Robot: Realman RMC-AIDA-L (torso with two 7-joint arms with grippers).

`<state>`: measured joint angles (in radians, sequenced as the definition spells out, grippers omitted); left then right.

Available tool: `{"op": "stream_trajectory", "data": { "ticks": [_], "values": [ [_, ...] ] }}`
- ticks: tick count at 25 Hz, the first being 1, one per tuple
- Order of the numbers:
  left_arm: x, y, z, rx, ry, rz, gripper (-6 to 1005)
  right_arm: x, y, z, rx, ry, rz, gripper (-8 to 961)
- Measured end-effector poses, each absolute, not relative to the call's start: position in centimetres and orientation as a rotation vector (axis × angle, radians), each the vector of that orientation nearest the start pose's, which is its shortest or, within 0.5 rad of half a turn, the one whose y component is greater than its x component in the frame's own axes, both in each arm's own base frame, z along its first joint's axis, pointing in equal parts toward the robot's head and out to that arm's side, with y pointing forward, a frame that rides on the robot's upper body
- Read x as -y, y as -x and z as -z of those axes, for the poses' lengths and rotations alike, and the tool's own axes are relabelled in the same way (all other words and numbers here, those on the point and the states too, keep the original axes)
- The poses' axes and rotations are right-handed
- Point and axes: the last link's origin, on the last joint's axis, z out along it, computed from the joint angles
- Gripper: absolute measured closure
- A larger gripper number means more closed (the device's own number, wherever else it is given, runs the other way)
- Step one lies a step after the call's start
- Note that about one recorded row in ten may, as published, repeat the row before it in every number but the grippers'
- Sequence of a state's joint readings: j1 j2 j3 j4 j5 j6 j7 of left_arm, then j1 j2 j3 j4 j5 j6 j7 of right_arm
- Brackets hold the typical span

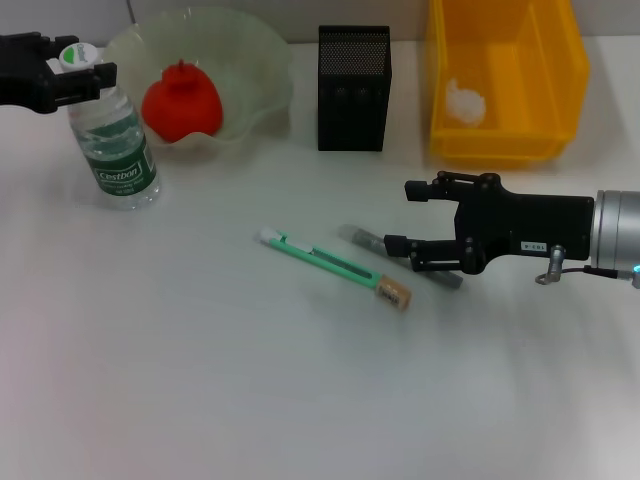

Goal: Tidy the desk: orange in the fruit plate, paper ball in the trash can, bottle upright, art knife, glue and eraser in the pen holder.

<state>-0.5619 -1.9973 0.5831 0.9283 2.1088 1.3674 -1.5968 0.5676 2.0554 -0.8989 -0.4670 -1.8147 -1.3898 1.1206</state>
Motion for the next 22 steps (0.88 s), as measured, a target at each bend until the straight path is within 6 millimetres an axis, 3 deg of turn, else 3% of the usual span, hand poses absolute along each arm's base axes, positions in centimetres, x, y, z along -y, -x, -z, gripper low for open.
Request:
{"op": "stream_trajectory", "data": {
  "ticks": [3, 8, 12, 14, 17, 19, 20, 22],
  "values": [
    [-38.9, 27.1, -10.7, 0.598, 2.369, 0.439, 386, -33.6, -25.8, 3.7, -0.395, 2.752, -0.649, 266],
    [-38.3, 25.4, -12.6, 0.554, 2.348, 0.646, 346, -33.7, -25.8, 3.6, -0.396, 2.743, -0.655, 269],
    [-35.7, 23.7, -13.9, 0.482, 2.411, 0.922, 264, -33.8, -25.7, 3.4, -0.408, 2.736, -0.669, 271],
    [-35.3, 23.5, -13.8, 0.472, 2.435, 0.957, 242, -33.9, -25.5, 3.3, -0.42, 2.738, -0.681, 272],
    [-33.6, 23.3, -12.1, 0.465, 2.549, 1.052, 210, -34.0, -25.2, 3.0, -0.43, 2.744, -0.696, 273],
    [-32.5, 24.1, -9.1, 0.469, 2.598, 1.102, 199, -34.2, -24.5, 2.3, -0.452, 2.758, -0.728, 274],
    [-32.5, 24.1, -9.1, 0.469, 2.598, 1.102, 199, -34.2, -24.5, 2.3, -0.452, 2.758, -0.728, 275],
    [-31.5, 25.3, -6.4, 0.456, 2.6, 1.129, 200, -34.4, -23.9, 1.5, -0.492, 2.772, -0.754, 276]
  ]
}}
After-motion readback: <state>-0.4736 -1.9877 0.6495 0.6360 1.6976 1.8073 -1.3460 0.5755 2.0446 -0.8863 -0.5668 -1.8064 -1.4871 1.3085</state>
